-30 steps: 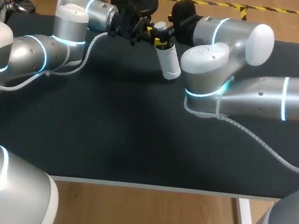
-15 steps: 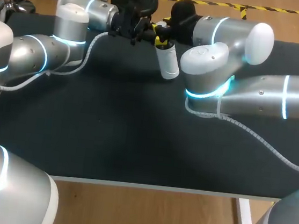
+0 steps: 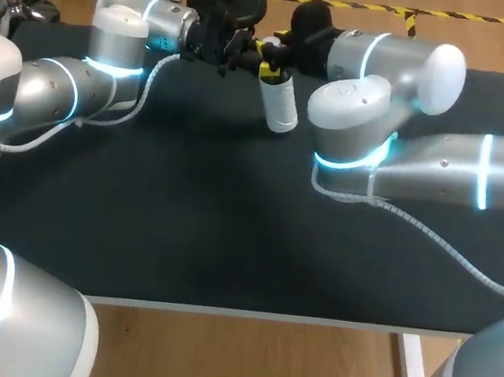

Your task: Unscrew the bottle cap

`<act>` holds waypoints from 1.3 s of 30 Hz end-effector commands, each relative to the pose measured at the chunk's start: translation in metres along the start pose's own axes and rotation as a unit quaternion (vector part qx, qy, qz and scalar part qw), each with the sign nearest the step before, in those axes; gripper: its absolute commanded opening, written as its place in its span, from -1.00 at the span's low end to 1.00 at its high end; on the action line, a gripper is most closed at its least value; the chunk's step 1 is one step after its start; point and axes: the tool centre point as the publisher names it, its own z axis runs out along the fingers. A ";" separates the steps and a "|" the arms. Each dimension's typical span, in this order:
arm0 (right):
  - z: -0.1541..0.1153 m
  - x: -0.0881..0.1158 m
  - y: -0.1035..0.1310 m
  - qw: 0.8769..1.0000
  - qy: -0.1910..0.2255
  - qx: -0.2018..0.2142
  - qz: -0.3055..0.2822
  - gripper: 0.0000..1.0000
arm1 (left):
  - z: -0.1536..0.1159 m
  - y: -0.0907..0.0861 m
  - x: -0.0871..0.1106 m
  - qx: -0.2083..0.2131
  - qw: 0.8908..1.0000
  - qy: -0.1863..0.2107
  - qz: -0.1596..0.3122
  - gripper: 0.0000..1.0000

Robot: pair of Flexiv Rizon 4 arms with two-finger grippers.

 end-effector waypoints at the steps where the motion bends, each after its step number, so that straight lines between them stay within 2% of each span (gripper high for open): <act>1: -0.011 0.008 -0.006 0.999 0.006 -0.050 0.006 -1.00 | -0.001 0.005 -0.014 0.002 0.998 0.062 -0.001 -1.00; 13: -0.013 0.008 -0.015 0.995 0.000 -0.100 0.013 -1.00 | -0.001 0.005 -0.014 0.002 0.998 0.062 -0.001 -1.00; 18: -0.011 0.004 -0.017 0.992 0.020 -0.125 0.010 -1.00 | -0.001 0.005 -0.014 0.002 0.998 0.062 -0.001 -1.00; 24: -0.004 -0.002 -0.019 0.988 0.073 -0.135 0.015 -1.00 | -0.001 0.005 -0.014 0.002 0.998 0.062 -0.001 -1.00; 29: 0.000 -0.017 -0.021 0.981 0.129 -0.144 0.032 -1.00 | -0.001 0.005 -0.014 0.002 0.998 0.062 -0.001 -1.00; 34: 0.002 -0.029 -0.024 0.962 0.224 -0.152 0.041 -1.00 | -0.001 0.005 -0.014 0.002 0.998 0.062 -0.001 -1.00; 39: 0.007 -0.035 -0.026 0.948 0.283 -0.144 0.016 -1.00 | -0.001 0.005 -0.014 0.002 0.998 0.062 -0.001 -1.00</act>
